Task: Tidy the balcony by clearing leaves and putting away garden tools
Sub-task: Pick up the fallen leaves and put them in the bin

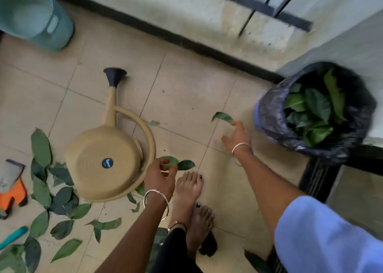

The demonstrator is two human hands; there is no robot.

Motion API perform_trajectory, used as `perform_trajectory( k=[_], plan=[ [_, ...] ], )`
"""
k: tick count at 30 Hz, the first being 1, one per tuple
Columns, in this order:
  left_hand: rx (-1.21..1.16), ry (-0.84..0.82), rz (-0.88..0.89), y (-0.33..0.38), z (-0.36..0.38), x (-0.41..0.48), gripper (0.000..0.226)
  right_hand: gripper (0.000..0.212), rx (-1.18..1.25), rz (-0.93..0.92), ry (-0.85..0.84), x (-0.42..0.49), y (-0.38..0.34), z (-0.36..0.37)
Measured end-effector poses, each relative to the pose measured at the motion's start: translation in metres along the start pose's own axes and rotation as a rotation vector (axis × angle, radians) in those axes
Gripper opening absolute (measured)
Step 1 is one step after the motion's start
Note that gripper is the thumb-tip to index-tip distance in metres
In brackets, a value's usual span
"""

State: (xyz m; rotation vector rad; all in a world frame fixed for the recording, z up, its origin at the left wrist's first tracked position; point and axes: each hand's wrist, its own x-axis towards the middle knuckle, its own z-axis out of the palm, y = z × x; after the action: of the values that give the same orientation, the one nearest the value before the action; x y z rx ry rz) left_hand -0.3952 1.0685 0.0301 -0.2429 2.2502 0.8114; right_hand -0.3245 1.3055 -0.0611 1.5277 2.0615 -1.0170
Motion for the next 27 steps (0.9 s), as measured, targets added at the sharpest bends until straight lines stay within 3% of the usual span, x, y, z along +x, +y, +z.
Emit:
perform_trajectory(
  k=[3, 7, 12, 15, 18, 23, 27],
  plan=[
    [0.186, -0.08, -0.046, -0.044, 0.028, 0.03, 0.055, 0.065, -0.074, -0.06, 0.064, 0.042, 0.0, 0.028],
    [0.373, -0.052, -0.098, -0.076, 0.064, 0.054, 0.093, 0.071, -0.226, -0.112, 0.225, 0.067, 0.003, 0.053],
    [0.446, -0.011, -0.089, -0.095, 0.096, 0.072, 0.118, 0.03, -0.229, -0.348, 0.262, 0.076, 0.026, 0.066],
    [0.487, 0.078, -0.066, -0.092, 0.105, 0.086, 0.109, 0.018, -0.217, -0.453, 0.227, 0.073, 0.037, 0.077],
    [0.618, 0.164, 0.017, -0.093, 0.107, 0.096, 0.08, 0.015, -0.072, -0.419, 0.321, 0.059, 0.046, 0.087],
    [0.611, -0.027, 0.178, -0.099, 0.106, 0.103, 0.023, 0.005, 0.247, -0.192, 0.463, 0.009, 0.058, 0.099],
    [0.39, -0.025, 0.088, -0.088, 0.079, 0.08, 0.01, 0.021, 0.319, -0.101, 0.454, -0.039, 0.074, 0.105]
  ],
)
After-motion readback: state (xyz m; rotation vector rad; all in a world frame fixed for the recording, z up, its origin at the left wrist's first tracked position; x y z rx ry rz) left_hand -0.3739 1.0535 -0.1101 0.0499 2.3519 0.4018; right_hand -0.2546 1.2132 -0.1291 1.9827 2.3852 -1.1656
